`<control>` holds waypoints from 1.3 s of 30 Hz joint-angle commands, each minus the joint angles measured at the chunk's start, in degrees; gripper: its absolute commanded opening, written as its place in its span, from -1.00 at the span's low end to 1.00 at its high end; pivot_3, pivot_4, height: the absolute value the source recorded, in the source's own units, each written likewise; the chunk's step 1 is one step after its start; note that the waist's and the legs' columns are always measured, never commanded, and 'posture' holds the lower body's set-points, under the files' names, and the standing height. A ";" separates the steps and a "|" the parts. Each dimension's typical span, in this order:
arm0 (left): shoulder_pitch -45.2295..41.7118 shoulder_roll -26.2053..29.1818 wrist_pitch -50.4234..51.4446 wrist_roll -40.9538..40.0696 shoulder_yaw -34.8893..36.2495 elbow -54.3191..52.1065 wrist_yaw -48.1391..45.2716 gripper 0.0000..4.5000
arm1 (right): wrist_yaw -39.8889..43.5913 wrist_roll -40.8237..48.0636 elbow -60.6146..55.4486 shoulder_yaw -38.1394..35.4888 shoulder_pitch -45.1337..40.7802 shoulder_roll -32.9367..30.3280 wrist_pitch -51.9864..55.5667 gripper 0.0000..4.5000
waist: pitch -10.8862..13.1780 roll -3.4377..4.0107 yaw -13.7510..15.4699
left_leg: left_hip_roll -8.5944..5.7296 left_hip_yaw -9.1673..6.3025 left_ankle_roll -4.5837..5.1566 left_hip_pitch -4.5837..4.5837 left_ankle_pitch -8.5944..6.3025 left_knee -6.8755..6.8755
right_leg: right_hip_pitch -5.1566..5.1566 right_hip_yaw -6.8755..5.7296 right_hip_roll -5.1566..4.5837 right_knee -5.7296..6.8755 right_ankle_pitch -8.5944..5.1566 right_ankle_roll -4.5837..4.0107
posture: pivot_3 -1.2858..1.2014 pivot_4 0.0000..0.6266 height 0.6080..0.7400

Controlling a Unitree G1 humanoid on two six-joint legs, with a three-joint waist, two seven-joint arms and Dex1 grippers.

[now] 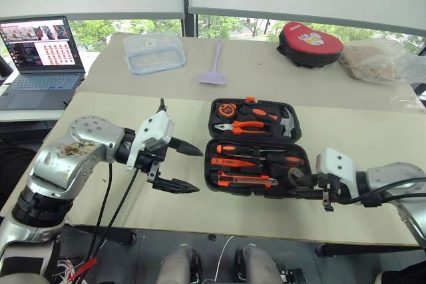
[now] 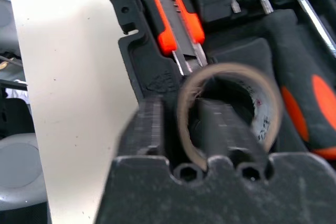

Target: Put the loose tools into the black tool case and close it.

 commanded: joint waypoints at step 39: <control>-5.76 -19.56 -10.98 21.11 -8.74 28.45 19.09 -0.96 | -7.61 -7.07 29.42 -2.17 -13.49 7.08 -9.25 -1.00 | 0.02 0.01 -0.31 | -0.03 0.19 0.01 -0.06 0.02 -0.02 | -0.11 0.00 0.01 0.06 0.05 0.01 | 0.03 -0.52 0.87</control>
